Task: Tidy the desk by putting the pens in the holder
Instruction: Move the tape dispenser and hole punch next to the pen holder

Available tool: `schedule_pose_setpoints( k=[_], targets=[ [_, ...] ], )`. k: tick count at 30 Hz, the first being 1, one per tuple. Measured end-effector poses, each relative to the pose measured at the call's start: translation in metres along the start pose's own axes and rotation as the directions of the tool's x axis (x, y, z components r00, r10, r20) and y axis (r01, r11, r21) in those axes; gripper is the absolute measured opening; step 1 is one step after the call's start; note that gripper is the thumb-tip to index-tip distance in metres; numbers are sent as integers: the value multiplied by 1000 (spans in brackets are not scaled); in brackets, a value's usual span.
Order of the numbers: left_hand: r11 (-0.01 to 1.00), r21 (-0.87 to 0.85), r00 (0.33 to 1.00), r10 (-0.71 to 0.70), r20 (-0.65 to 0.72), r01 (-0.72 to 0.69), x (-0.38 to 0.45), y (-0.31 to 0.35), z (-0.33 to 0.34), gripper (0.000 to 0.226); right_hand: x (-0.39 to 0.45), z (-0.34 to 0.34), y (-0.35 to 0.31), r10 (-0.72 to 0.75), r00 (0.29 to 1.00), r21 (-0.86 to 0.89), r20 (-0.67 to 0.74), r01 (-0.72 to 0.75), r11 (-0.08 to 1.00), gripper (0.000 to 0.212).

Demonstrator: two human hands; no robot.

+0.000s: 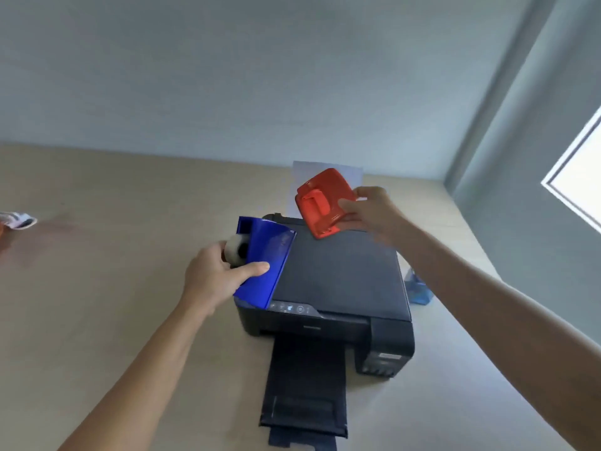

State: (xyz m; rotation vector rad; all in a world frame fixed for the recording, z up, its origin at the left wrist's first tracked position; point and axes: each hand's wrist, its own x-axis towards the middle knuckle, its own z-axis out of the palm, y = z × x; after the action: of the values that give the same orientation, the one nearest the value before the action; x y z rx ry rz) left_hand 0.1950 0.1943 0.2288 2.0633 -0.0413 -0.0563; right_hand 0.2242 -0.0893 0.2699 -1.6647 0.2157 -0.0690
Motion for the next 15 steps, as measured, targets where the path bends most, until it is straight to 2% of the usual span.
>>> schedule_pose_setpoints(
  k=[4,7,8,11,15],
  targets=[
    [984,102,972,122,201,-145,-22,56,115,37,-46,-136,14,4,987,36,-158,2,999,16],
    [970,154,940,130,316,-186,-42,77,191,47,-76,-211,33,58,952,51,-300,-45,998,11],
    [967,171,927,121,355,-191,-49,82,215,47,-86,-232,40,85,940,70,-331,-66,995,9],
    [951,228,871,73,486,-207,-71,98,292,52,-114,-295,69,164,894,110,-418,-130,985,22],
    [889,398,825,-42,564,-227,-86,100,362,62,-131,-339,116,281,835,174,-473,-224,959,25]
  ],
)
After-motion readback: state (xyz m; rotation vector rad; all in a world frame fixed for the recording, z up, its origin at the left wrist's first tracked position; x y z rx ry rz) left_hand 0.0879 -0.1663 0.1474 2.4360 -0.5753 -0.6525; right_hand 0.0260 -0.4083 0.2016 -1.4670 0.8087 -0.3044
